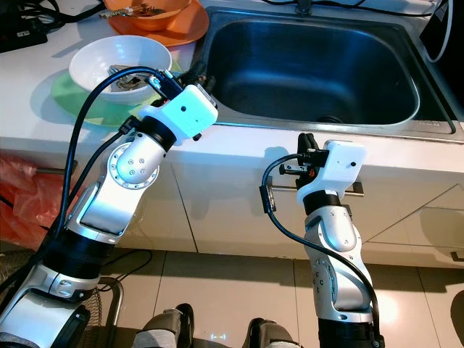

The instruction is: Kitchen organization

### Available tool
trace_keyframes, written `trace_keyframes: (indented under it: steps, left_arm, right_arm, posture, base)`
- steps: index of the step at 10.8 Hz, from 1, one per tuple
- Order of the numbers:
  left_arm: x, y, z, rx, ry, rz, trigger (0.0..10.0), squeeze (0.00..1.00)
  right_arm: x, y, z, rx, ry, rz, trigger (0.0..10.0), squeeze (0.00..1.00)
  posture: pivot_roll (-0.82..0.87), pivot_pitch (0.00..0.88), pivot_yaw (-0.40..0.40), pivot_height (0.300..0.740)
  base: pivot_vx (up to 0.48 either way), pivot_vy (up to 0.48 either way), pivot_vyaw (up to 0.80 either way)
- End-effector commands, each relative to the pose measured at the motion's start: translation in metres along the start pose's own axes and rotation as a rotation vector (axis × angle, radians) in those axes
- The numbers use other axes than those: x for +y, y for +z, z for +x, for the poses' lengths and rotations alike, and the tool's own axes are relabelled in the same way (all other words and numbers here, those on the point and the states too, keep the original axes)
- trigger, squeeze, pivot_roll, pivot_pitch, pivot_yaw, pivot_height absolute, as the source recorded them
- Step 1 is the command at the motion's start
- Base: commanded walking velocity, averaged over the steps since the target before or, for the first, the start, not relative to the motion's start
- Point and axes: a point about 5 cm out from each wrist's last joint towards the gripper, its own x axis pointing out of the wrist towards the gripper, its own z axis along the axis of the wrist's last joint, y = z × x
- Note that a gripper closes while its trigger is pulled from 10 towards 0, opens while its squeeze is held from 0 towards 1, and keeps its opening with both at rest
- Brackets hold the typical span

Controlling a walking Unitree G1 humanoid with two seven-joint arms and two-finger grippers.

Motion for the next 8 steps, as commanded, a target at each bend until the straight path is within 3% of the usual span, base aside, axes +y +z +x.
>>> trace_keyframes:
  steps: [1,7,8]
  left_arm:
    - [0.002,0.008,0.001,-0.034,0.004,0.002,0.0,0.00]
    - [0.008,0.013,0.003,-0.067,0.041,0.018,0.0,0.00]
    - [0.013,0.017,0.004,-0.083,0.063,0.069,0.0,0.00]
  right_arm:
    - [-0.002,-0.001,-0.001,0.001,-0.009,0.008,10.0,0.00]
    - [-0.002,-0.001,0.000,0.003,-0.008,0.009,10.0,0.00]
    - [-0.002,-0.001,0.000,0.004,-0.009,0.012,10.0,0.00]
  posture:
    - [0.08,0.188,-0.038,0.740]
    - [0.08,0.191,-0.042,0.740]
    - [0.08,0.190,-0.043,0.740]
  base:
    - [0.000,0.000,0.00]
    - [0.000,0.000,0.00]
    - [0.000,0.000,0.00]
